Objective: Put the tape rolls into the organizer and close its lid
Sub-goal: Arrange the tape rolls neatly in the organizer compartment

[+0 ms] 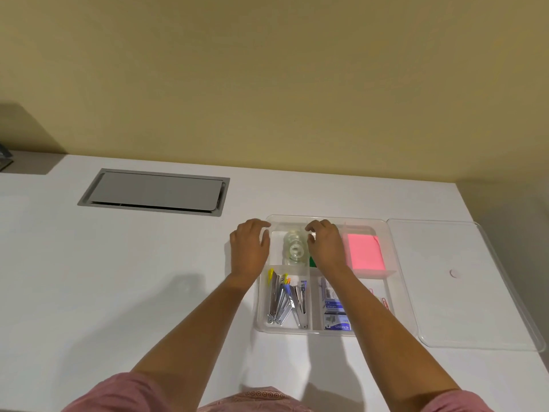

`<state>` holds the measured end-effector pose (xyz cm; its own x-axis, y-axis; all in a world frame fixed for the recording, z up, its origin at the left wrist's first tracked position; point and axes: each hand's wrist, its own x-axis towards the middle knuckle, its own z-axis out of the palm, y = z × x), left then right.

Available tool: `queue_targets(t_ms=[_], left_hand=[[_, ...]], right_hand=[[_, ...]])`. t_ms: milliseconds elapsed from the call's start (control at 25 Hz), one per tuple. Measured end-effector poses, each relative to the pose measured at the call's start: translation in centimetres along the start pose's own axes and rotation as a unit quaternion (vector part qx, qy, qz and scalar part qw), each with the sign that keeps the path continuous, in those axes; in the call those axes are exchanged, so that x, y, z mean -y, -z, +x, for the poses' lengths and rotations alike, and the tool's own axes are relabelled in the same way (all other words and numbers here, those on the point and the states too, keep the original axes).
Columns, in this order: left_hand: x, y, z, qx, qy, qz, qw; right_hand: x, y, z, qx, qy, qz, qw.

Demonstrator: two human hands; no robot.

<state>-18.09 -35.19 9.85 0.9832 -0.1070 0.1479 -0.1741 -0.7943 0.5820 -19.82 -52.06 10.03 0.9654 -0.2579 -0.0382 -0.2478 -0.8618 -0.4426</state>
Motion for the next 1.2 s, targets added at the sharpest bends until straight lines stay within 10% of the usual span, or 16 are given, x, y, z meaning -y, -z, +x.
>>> queue_targets(t_ms=[480, 1200], left_hand=[[-1.8, -4.8, 2.8, 0.192, -0.105, 0.177, 0.960], [-1.4, -6.4, 3.7, 0.204, -0.064, 0.148, 0.966]], right_hand=[[-1.8, -1.0, 0.0, 0.007, 0.010, 0.005, 1.000], [-2.5, -0.9, -0.2, 0.009, -0.007, 0.019, 1.000]])
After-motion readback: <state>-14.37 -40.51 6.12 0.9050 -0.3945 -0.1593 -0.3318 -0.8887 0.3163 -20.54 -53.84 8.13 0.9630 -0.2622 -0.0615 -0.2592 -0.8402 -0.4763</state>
